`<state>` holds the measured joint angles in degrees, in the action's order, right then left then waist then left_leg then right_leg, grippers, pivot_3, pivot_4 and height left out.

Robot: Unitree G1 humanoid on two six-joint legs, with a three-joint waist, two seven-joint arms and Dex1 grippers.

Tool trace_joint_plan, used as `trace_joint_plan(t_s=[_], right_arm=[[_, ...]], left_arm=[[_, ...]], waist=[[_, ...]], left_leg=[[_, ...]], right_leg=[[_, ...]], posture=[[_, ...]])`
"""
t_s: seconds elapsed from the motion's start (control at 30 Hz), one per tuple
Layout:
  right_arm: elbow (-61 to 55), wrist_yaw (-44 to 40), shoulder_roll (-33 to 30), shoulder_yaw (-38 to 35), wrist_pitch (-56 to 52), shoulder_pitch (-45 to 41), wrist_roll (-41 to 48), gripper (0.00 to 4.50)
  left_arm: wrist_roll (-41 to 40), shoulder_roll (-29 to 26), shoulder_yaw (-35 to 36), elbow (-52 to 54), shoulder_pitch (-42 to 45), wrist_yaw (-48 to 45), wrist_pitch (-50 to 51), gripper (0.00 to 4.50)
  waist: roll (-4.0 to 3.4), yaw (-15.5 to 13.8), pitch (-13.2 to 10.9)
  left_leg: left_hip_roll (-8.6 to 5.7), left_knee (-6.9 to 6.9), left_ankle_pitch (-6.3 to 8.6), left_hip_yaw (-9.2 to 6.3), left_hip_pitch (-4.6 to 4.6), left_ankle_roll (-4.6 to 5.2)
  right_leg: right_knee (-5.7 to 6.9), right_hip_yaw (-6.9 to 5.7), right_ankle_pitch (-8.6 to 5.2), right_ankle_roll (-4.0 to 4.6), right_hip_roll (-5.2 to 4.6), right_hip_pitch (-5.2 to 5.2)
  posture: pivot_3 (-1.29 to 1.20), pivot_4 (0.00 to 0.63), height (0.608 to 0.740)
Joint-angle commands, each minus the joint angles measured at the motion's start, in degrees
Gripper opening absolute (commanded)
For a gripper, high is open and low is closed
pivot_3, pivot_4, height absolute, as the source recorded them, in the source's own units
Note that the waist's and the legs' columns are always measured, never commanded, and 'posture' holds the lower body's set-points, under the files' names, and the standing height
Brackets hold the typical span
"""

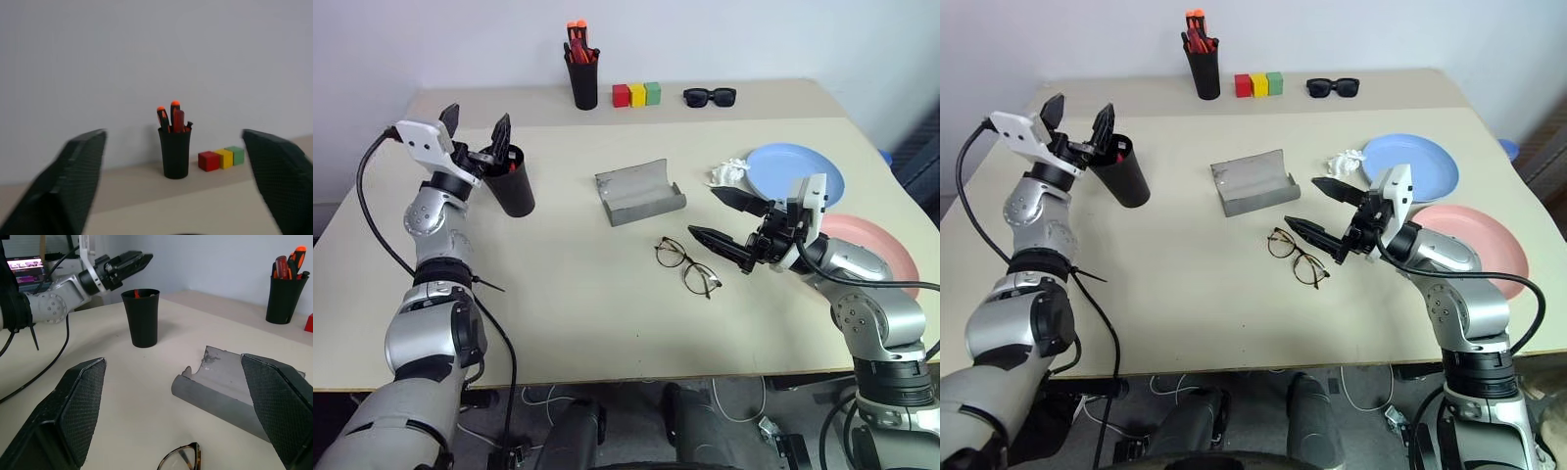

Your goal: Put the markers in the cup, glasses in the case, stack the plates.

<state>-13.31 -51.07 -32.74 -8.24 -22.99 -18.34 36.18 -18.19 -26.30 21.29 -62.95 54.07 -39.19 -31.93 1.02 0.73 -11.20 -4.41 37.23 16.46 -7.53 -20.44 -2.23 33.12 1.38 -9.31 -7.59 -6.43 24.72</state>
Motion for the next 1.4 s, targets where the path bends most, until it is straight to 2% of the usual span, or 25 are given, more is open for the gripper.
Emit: trace_joint_plan(t_s=[0.03, 0.17, 0.3, 0.4, 0.53, 0.67, 0.77, 0.93, 1.1, 1.2, 1.4], right_arm=[[-1.63, -0.15, -0.66, -1.06, 0.95, -0.40, 0.09, 4.50], [-1.11, -0.20, -0.44, -1.25, 1.41, -0.45, 0.00, 4.50], [0.08, -0.67, -0.83, -1.50, 2.55, -0.40, -0.93, 4.50], [5.15, -3.19, -5.14, -2.92, 6.83, 0.80, -5.78, 4.50], [7.49, -3.92, -8.31, -5.13, 9.35, 2.74, -7.38, 4.50], [6.46, -1.19, -7.67, -5.92, 10.93, 4.93, -9.08, 4.50], [3.78, 1.12, -6.58, -5.85, 11.31, 7.08, -9.59, 4.50], [0.56, 3.49, -6.09, -6.47, 10.40, 8.82, -9.11, 4.50], [-1.22, 4.92, -6.06, -6.41, 9.97, 9.61, -8.87, 4.50], [-1.44, 5.44, -6.01, -6.13, 10.04, 9.41, -9.00, 4.50], [-0.65, 5.76, -5.79, -5.58, 10.80, 8.64, -9.33, 4.50]], left_arm=[[-2.26, -0.34, 0.33, 5.21, 0.48, -2.99, 2.01, 4.46], [-5.83, 1.28, -2.23, 15.12, 0.78, -9.06, 12.78, 4.46], [-6.20, 2.76, -8.14, 24.37, 1.29, -13.83, 25.68, 4.46], [-3.05, 4.39, -14.61, 26.13, 3.73, -16.38, 32.07, 4.46], [4.67, 6.14, -22.81, 23.29, 7.38, -18.04, 31.21, 4.46], [10.14, 10.09, -26.46, 16.68, 10.53, -14.90, 27.44, 4.46], [15.31, 13.00, -30.22, 7.42, 12.21, -12.15, 29.91, 4.46], [17.58, 15.70, -29.65, -2.19, 14.24, -9.02, 31.28, 4.46], [20.59, 16.96, -30.99, -5.16, 14.30, -9.36, 28.04, 4.46], [21.83, 17.26, -31.19, -6.08, 14.02, -9.36, 28.61, 3.13], [23.49, 17.26, -31.27, -6.13, 13.42, -9.78, 29.33, 0.04]], waist=[[0.00, -0.03, 0.00], [0.00, -0.15, 0.00], [0.00, -0.09, 0.00], [0.00, -0.15, 0.00], [0.01, -0.10, 0.00], [-0.01, 0.24, 0.00], [-0.01, 0.02, 0.00], [0.02, 0.04, -0.03], [0.02, -0.18, -0.02], [0.02, -0.16, -0.02], [0.02, -0.09, -0.02]], left_leg=[[0.00, 0.00, 0.00, 0.00, -0.01, 0.00], [0.00, 0.04, 0.00, -0.01, -0.04, 0.00], [-0.02, 0.06, 0.00, -0.03, -0.03, 0.00], [-0.03, 0.05, 0.00, -0.02, -0.01, 0.00], [-0.06, 0.06, 0.00, -0.01, -0.02, 0.02], [-0.01, 0.00, 0.01, 0.04, 0.04, 0.02], [0.00, 0.00, 0.01, 0.05, 0.05, 0.02], [-0.02, 0.04, 0.01, 0.05, -0.01, 0.03], [-0.03, 0.06, 0.01, 0.04, -0.03, 0.03], [-0.04, 0.06, 0.01, 0.04, -0.02, 0.03], [-0.03, 0.05, 0.01, 0.04, -0.01, 0.03]], right_leg=[[0.00, -0.01, 0.00, 0.00, 0.00, 0.00], [0.01, -0.01, 0.00, 0.00, 0.00, 0.00], [0.01, 0.00, 0.00, -0.01, 0.00, -0.03], [0.02, 0.00, 0.00, -0.01, 0.00, -0.03], [0.00, 0.00, 0.00, -0.02, 0.00, -0.05], [-0.02, 0.01, -0.01, -0.02, 0.02, -0.05], [-0.02, 0.02, -0.01, -0.02, 0.02, -0.05], [-0.03, 0.02, -0.03, -0.06, 0.02, -0.04], [-0.03, 0.01, -0.02, -0.06, 0.01, -0.04], [-0.03, 0.01, -0.02, -0.06, 0.00, -0.05], [-0.02, 0.01, -0.02, -0.06, 0.01, -0.05]], posture=[[0.00, 0.150, 0.740], [0.00, 0.150, 0.740], [0.00, 0.150, 0.740], [0.00, 0.150, 0.740], [0.00, 0.150, 0.740], [0.00, 0.150, 0.740], [0.00, 0.150, 0.740], [0.00, 0.150, 0.740], [0.00, 0.150, 0.740], [0.00, 0.150, 0.740], [0.00, 0.150, 0.740]])
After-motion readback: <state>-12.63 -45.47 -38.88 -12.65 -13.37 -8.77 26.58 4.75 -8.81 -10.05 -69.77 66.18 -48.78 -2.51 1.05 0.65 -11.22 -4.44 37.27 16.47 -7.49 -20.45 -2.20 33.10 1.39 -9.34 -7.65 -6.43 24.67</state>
